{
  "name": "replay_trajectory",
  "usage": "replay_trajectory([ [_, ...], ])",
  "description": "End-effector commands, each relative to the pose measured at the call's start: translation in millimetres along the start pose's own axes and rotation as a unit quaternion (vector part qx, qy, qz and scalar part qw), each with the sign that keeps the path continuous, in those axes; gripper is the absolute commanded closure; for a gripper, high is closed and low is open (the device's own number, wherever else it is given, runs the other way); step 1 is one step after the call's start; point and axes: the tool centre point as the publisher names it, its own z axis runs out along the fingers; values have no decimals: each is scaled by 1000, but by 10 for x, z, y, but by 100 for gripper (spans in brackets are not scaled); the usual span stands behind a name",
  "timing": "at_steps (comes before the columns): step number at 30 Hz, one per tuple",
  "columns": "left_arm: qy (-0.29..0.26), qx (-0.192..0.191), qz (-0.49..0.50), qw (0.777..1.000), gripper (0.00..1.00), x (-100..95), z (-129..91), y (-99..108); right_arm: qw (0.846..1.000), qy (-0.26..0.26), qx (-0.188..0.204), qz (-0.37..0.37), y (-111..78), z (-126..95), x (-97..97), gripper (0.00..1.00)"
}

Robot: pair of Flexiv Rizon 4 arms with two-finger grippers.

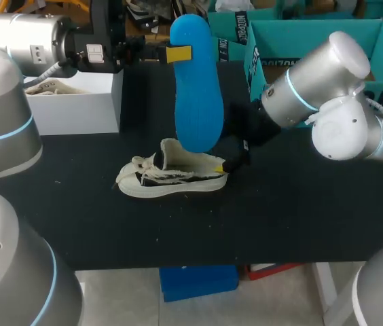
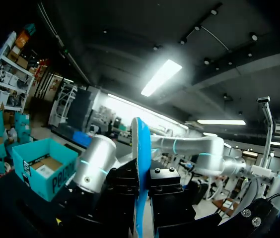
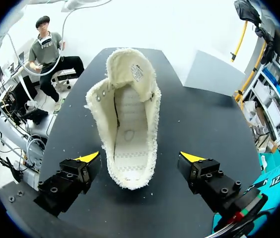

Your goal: Take the shoe out of the shoebox, open the shoe tongue, remove and reinsert the insole, then place the shoe into the shoebox

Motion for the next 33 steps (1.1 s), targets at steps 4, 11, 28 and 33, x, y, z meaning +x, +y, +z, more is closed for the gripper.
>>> replay_trajectory([
  [4,-2,1,1,1000,100,1,13,14,998,2,-70,3,-70,140,-7,0],
  [11,-2,1,1,1000,100,1,13,14,997,5,-81,13,-142,213,18,0],
  [28,-2,1,1,1000,100,1,13,14,995,11,-92,26,-256,302,45,0],
  [33,-2,1,1,1000,100,1,13,14,996,12,-89,26,-259,293,43,0],
])
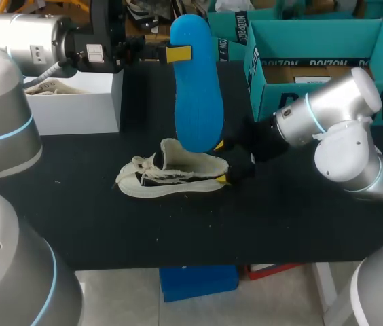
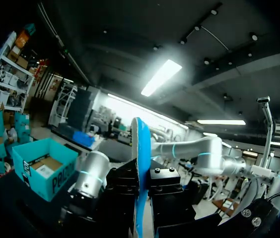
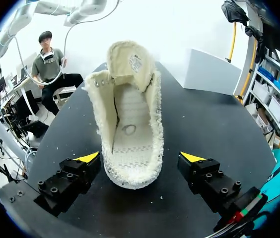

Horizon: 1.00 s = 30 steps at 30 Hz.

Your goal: Take the shoe out of the shoebox, open the shoe tongue, remove and reinsert the insole, then place the shoe into the shoebox

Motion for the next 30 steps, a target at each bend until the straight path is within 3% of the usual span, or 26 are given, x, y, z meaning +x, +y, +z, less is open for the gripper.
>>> replay_trajectory([
  [1,-2,1,1,1000,100,1,13,14,1000,0,10,-1,11,-8,-11,0],
  [7,-2,1,1,1000,100,1,13,14,991,12,136,3,140,-172,-63,0],
  [17,-2,1,1,1000,100,1,13,14,965,35,261,6,280,-166,-195,0],
  [30,-2,1,1,1000,100,1,13,14,942,27,333,15,446,34,-267,0],
])
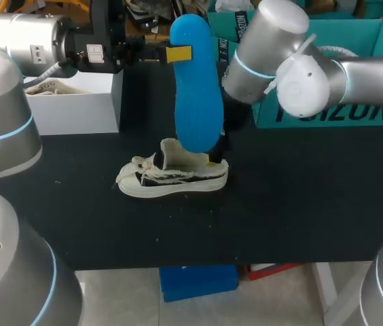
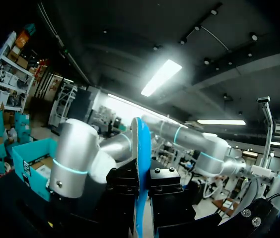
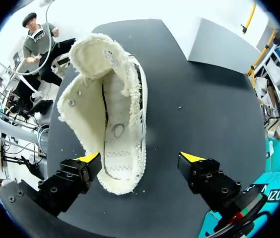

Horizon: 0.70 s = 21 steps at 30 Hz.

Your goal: Take the shoe out of the shoebox, open the shoe tongue, remove and reinsert the insole, then place the shoe into the shoebox

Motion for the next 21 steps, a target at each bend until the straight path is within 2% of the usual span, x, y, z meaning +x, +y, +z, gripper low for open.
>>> replay_trajectory([
  [1,-2,1,1,1000,100,1,12,14,996,-1,87,4,120,58,-19,0],
  [10,-2,1,1,1000,100,1,12,14,993,3,114,-1,262,162,-45,0],
  [21,-2,1,1,1000,100,1,12,14,993,15,116,-11,418,318,-120,0],
])
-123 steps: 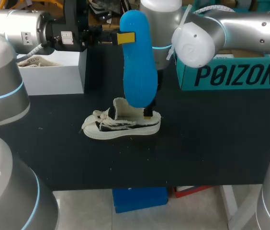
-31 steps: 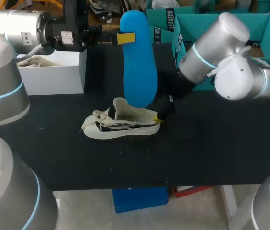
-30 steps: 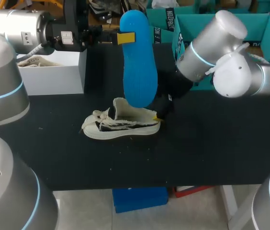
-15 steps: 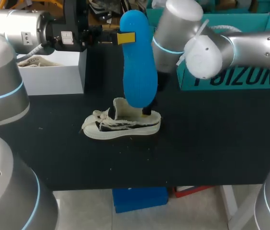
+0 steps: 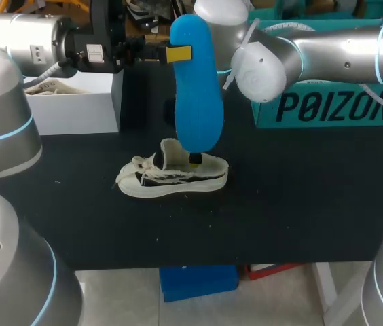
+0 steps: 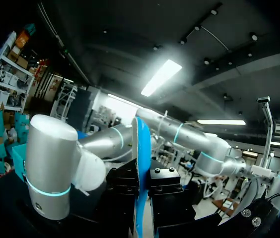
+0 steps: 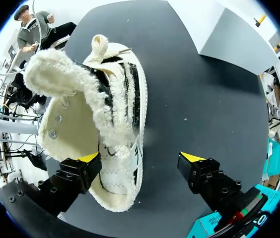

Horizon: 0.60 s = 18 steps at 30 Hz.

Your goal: Take the shoe out of the shoebox, open the shoe tongue, remove and reinsert the insole, then place the shoe into the shoebox

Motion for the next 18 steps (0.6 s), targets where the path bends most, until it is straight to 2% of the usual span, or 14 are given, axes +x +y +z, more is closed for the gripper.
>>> replay_trajectory([
  [1,-2,1,1,1000,100,1,12,14,1000,8,21,-1,105,87,-74,0],
  [6,-2,1,1,1000,100,1,12,14,1000,12,19,-2,119,148,-87,0],
  [9,-2,1,1,1000,100,1,12,14,1000,15,21,-2,126,185,-87,14],
  [10,-2,1,1,1000,100,1,12,14,1000,16,21,-2,137,202,-85,21],
  [11,-2,1,1,1000,100,1,12,14,1000,19,22,-3,143,229,-87,50],
  [12,-2,1,1,1000,100,1,12,14,999,21,27,-5,148,255,-87,73],
  [13,-2,1,1,1000,100,1,12,14,999,24,17,-13,160,271,-83,100],
  [18,-2,1,1,1000,100,1,12,14,999,24,17,-13,160,271,-83,100],
])
